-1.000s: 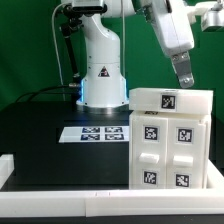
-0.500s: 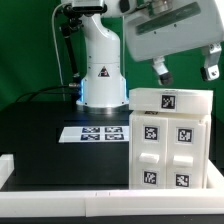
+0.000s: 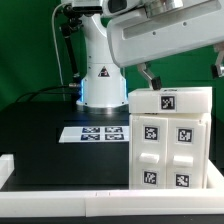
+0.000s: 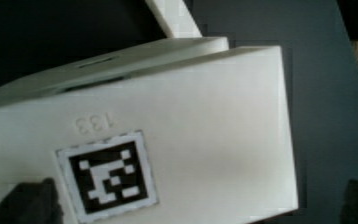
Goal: Assemble cabinet
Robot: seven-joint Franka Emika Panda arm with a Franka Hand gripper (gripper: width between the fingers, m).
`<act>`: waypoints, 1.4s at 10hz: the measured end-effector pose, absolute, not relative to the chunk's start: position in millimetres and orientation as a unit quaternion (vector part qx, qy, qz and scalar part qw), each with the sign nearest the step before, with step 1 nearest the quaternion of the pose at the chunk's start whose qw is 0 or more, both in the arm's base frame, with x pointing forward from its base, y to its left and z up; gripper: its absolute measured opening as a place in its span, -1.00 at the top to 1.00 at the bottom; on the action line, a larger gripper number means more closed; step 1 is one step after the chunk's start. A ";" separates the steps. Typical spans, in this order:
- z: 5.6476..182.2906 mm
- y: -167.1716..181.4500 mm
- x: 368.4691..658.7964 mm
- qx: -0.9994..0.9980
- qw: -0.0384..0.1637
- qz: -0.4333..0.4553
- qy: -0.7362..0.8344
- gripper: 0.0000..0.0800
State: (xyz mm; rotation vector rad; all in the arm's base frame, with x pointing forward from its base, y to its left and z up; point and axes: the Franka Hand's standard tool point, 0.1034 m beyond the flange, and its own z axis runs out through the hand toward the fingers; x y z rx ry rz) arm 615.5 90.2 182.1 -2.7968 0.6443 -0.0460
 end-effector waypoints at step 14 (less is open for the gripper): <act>176.4 85.9 615.7 -0.897 0.039 -0.095 -0.429 -0.99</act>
Offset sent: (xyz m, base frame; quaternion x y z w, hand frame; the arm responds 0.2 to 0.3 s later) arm 0.0018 0.0057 0.0122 -0.0173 -0.0135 -0.2569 0.9662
